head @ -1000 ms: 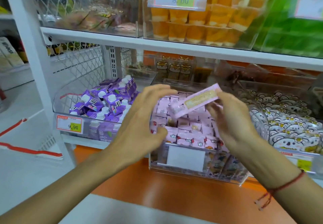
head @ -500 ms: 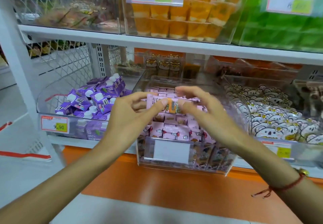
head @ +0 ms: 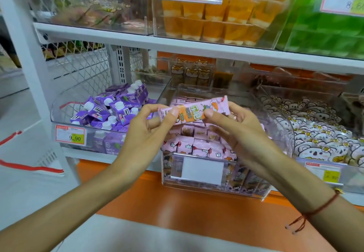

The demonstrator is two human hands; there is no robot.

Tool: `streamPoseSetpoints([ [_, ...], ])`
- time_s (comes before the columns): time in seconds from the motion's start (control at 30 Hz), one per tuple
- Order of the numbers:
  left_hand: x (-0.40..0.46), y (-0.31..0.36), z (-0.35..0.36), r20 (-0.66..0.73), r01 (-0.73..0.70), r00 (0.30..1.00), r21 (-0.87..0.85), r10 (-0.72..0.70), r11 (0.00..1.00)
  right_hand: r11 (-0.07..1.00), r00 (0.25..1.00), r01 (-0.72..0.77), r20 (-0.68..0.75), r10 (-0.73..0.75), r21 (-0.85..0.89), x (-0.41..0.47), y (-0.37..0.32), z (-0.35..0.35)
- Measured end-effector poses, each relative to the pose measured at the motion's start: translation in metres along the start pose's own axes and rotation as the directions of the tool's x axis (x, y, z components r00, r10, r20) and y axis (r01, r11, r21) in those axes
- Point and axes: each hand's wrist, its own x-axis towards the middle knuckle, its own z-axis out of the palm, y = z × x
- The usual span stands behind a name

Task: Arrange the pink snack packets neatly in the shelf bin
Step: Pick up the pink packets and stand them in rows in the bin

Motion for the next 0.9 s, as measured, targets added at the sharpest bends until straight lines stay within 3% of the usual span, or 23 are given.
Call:
streamPoseSetpoints([
  [0.13, 0.002, -0.001, -0.011, -0.07, -0.144, 0.982, 0.308, 0.173, 0.94, 0.998, 0.994, 0.066, -0.086, -0.065, 0.001, 0.001, 0.004, 0.008],
  [0.2, 0.004, -0.006, -0.016, -0.125, -0.123, 0.977, 0.339, 0.174, 0.933, 0.987, 0.966, 0.149, -0.205, -0.159, -0.063, 0.005, 0.002, 0.008],
  [0.27, 0.006, -0.013, -0.019, -0.142, -0.057, 0.983, 0.355, 0.114, 0.933, 0.947, 0.923, 0.217, -0.264, -0.279, -0.238, 0.009, 0.002, 0.011],
  [0.33, 0.007, -0.019, -0.02, -0.104, 0.005, 0.994, 0.362, 0.035, 0.932, 0.869, 0.916, 0.257, -0.18, -0.358, -0.422, 0.012, 0.007, 0.015],
  [0.5, 0.002, -0.02, -0.017, 0.025, 0.04, 0.998, 0.297, -0.05, 0.954, 0.648, 0.93, 0.303, 0.069, -0.36, -0.699, 0.017, 0.002, 0.01],
  [0.63, 0.0, -0.02, -0.02, 0.046, 0.007, 0.999, 0.316, -0.022, 0.949, 0.661, 0.968, 0.248, 0.199, -0.15, -0.708, 0.016, 0.014, 0.011],
  [0.8, 0.001, -0.019, -0.02, 0.059, 0.007, 0.998, 0.346, -0.029, 0.938, 0.361, 0.953, 0.301, 0.269, -0.137, -0.883, 0.016, 0.034, 0.012],
  [0.9, 0.001, -0.02, -0.021, 0.034, -0.032, 0.999, 0.454, 0.019, 0.89, 0.256, 0.942, 0.336, 0.321, -0.101, -0.906, 0.014, 0.032, 0.006],
])
